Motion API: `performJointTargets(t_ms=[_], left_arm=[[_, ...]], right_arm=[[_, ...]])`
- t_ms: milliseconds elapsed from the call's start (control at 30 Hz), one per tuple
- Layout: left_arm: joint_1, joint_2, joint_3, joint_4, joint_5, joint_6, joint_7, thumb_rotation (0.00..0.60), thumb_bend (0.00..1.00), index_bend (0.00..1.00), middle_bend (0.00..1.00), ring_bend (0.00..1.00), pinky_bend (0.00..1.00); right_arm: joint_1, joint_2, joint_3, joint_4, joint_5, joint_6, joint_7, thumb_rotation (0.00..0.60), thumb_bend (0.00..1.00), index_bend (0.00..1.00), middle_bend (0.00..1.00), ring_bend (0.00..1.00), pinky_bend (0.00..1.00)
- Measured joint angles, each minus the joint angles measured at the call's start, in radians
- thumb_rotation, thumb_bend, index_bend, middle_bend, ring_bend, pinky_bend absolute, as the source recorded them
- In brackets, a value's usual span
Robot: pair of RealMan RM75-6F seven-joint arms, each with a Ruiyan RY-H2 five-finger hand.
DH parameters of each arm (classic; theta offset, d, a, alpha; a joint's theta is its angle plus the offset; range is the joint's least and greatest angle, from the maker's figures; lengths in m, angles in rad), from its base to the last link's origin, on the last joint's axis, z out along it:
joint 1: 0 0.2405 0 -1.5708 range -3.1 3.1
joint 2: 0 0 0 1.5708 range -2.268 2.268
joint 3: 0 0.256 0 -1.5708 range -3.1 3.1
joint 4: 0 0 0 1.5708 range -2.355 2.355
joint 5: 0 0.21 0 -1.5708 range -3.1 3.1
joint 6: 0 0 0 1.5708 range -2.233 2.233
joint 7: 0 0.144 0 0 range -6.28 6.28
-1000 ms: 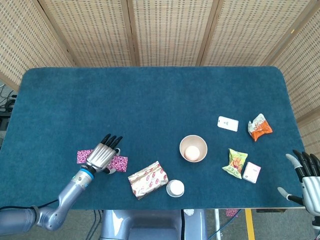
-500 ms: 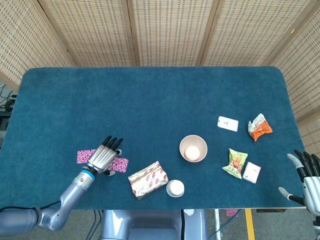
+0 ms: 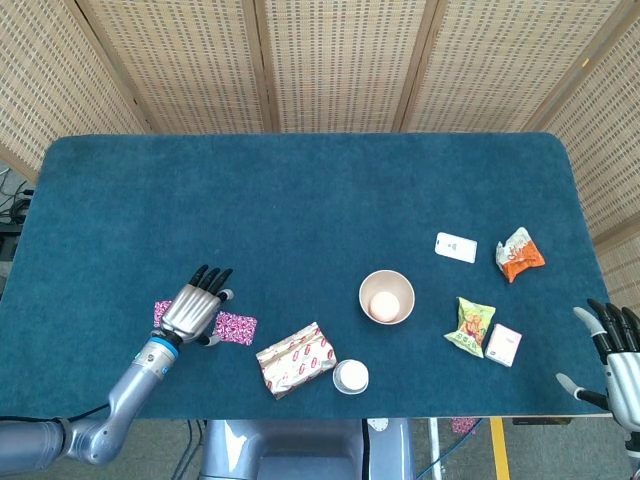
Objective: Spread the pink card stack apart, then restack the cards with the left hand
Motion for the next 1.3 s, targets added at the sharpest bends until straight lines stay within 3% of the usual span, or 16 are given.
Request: performJointTargets(t_ms=[333,700,1300], left_arm=[[0.04,0.049,0.011,0.029,-0.08,0.0,-0.02,0.497,0.22,0.26,0.0,0.0,0.0],[0.054,0.024,0.008,0.092,-0.122,-0.02,-0.035,0.513,0.26,0.32,0.0,0.0,0.0],[0.049,0.0,-0.012,0.124,-0.146,-0.038,-0.038,0.514,0.23,0.34,0.0,0.0,0.0]], right_arm=[[0.009,-0.002,0.0,-0.001,-0.008,-0.006,-0.005,0.6,0.13,0.12,0.09,0.0,0.0],[0.008,-0.002,-0.002,-0.005,-0.008,-0.006,-0.009,0.6,0.13,0.13,0.09,0.0,0.0],[0.004,0.001,-0.002,-0.002,-0.005,0.001,-0.007,0.6,0.12,0.13,0.09,0.0,0.0]])
